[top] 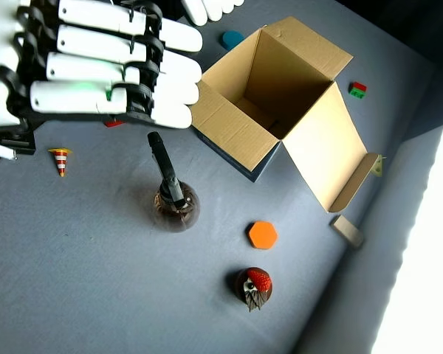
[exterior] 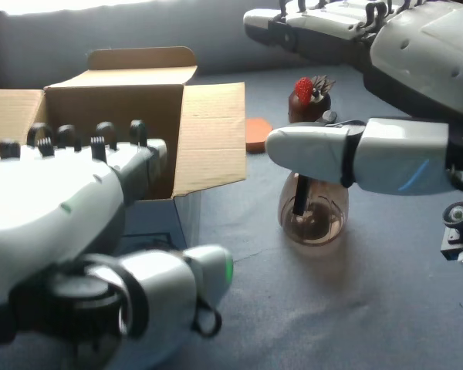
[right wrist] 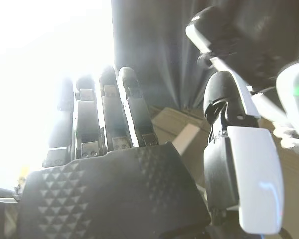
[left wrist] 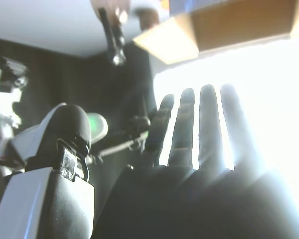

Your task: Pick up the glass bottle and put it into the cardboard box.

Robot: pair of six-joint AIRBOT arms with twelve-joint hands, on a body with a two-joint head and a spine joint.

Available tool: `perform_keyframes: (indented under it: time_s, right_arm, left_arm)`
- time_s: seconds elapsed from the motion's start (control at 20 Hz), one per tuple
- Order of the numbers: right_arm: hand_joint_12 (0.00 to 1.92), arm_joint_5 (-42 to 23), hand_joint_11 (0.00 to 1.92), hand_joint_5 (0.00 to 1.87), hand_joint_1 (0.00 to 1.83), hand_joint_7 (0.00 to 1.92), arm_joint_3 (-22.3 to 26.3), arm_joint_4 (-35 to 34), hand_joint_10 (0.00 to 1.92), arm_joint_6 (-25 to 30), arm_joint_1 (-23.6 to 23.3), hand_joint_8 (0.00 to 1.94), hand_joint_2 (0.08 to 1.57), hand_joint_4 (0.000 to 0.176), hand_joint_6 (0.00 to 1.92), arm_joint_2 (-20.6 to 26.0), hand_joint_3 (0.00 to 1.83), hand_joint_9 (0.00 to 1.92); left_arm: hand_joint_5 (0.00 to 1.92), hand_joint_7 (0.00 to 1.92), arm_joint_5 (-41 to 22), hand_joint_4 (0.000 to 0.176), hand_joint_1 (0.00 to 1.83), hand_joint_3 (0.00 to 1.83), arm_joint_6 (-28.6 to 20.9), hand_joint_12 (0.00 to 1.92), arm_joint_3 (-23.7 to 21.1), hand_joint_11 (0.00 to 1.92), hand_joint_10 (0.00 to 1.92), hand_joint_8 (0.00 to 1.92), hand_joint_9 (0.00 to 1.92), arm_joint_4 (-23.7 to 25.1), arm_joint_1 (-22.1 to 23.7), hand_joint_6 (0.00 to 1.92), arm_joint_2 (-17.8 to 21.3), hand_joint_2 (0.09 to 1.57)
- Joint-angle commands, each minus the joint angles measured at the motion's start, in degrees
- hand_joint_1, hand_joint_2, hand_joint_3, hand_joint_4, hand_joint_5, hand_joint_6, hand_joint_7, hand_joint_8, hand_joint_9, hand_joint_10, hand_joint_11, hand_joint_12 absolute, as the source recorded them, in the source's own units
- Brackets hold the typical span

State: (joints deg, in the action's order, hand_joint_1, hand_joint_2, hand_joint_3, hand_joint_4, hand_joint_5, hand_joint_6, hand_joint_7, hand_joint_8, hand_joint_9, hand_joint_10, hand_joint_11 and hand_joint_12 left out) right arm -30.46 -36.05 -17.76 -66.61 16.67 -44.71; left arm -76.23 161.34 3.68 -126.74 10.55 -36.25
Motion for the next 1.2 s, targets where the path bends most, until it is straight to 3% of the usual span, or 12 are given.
perform_keyframes:
  time_s: [0.0, 0.1, 0.15, 0.25, 0.4, 0.5, 0.65, 0.7, 0.9, 1.05, 1.15]
  right_arm:
    - [0.53, -4.0, 0.00, 0.20, 0.17, 0.28, -1.0, 7.5, 0.01, 7.4, -0.5, 0.00, 1.16, 0.000, 0.00, 0.4, 0.00, 0.23]
    - [0.50, -6.4, 0.00, 0.18, 0.16, 0.25, -4.6, 22.6, 0.01, 26.7, 1.1, 0.00, 1.16, 0.000, 0.00, 0.8, 0.00, 0.22]
    - [0.50, -6.9, 0.00, 0.18, 0.20, 0.25, -6.4, 28.5, 0.01, 35.1, 1.2, 0.00, 1.14, 0.000, 0.00, 0.8, 0.00, 0.22]
    - [0.43, -6.4, 0.00, 0.16, 0.41, 0.23, -9.5, 35.2, 0.00, 45.6, 0.8, 0.00, 1.08, 0.000, 0.00, 0.7, 0.00, 0.19]
    - [0.12, -8.8, 0.00, 0.11, 0.75, 0.15, -14.4, 42.6, 0.00, 58.2, 0.8, 0.00, 1.01, 0.000, 0.00, 0.3, 0.00, 0.12]
    - [0.01, -9.9, 0.00, 0.08, 0.80, 0.14, -18.1, 45.5, 0.00, 62.6, 1.2, 0.00, 1.02, 0.000, 0.00, -0.2, 0.00, 0.08]
    - [0.00, -9.0, 0.00, 0.08, 0.88, 0.15, -21.9, 49.3, 0.00, 67.8, 2.0, 0.00, 1.00, 0.000, 0.00, -1.3, 0.00, 0.09]
    - [0.00, -6.8, 0.00, 0.07, 0.92, 0.15, -23.1, 54.7, 0.00, 72.9, 1.5, 0.00, 0.97, 0.000, 0.00, -1.7, 0.00, 0.08]
    - [0.00, -4.9, 0.00, 0.07, 0.99, 0.14, -24.4, 64.8, 0.00, 81.7, -1.6, 0.00, 0.97, 0.000, 0.00, -2.0, 0.00, 0.08]
    - [0.01, -3.1, 0.02, 0.04, 0.98, 0.14, -26.1, 65.8, 0.01, 83.8, -3.8, 0.00, 0.97, 0.000, 0.00, -3.1, 0.00, 0.10]
    - [0.02, -1.6, 0.03, 0.04, 0.96, 0.14, -27.0, 70.1, 0.01, 86.4, -4.7, 0.00, 0.96, 0.000, 0.00, -4.0, 0.00, 0.10]
  left_arm:
    - [0.03, 0.06, -1.2, 0.000, 0.08, 0.00, -0.2, 0.16, -0.9, 0.00, 0.01, 0.00, 0.08, 2.8, 1.5, 0.00, 0.0, 1.24]
    - [0.03, 0.07, -4.6, 0.000, 0.07, 0.00, -0.5, 0.15, -2.8, 0.00, 0.01, 0.00, 0.09, 0.4, 2.9, 0.01, -0.2, 1.23]
    - [0.03, 0.06, -5.4, 0.000, 0.05, 0.00, -1.1, 0.07, -3.5, 0.00, 0.01, 0.00, 0.07, -0.4, 2.9, 0.00, -0.4, 1.23]
    - [0.03, 0.06, -6.2, 0.000, 0.04, 0.00, -1.5, 0.03, -4.3, 0.01, 0.01, 0.00, 0.07, -1.8, 2.7, 0.00, -0.5, 1.24]
    - [0.05, 0.07, -6.9, 0.000, 0.08, 0.00, -2.7, 0.15, -4.7, 0.00, 0.00, 0.00, 0.08, -3.7, 0.7, 0.00, -0.5, 1.25]
    - [0.05, 0.07, -6.3, 0.000, 0.09, 0.00, -5.0, 0.11, -5.0, 0.00, 0.00, 0.00, 0.08, -3.4, -2.3, 0.00, -0.5, 1.24]
    - [0.04, 0.06, -5.2, 0.000, 0.07, 0.00, -7.0, 0.00, -5.5, 0.00, 0.00, 0.00, 0.06, -1.6, -6.2, 0.00, -0.5, 1.24]
    - [0.04, 0.05, -4.1, 0.000, 0.08, 0.00, -7.3, 0.00, -5.3, 0.00, 0.00, 0.00, 0.05, 0.0, -8.0, 0.00, -0.5, 1.24]
    - [0.04, 0.07, -1.2, 0.000, 0.11, 0.00, -10.7, 0.02, -4.8, 0.03, 0.01, 0.01, 0.07, 4.8, -14.1, 0.00, -0.5, 1.23]
    - [0.04, 0.07, 0.9, 0.000, 0.10, 0.00, -13.4, 0.02, -4.0, 0.01, 0.01, 0.00, 0.07, 9.2, -19.2, 0.00, -0.5, 1.24]
    - [0.04, 0.06, 2.1, 0.000, 0.10, 0.00, -13.8, 0.02, -3.5, 0.01, 0.00, 0.00, 0.06, 10.7, -21.0, 0.00, -0.5, 1.24]
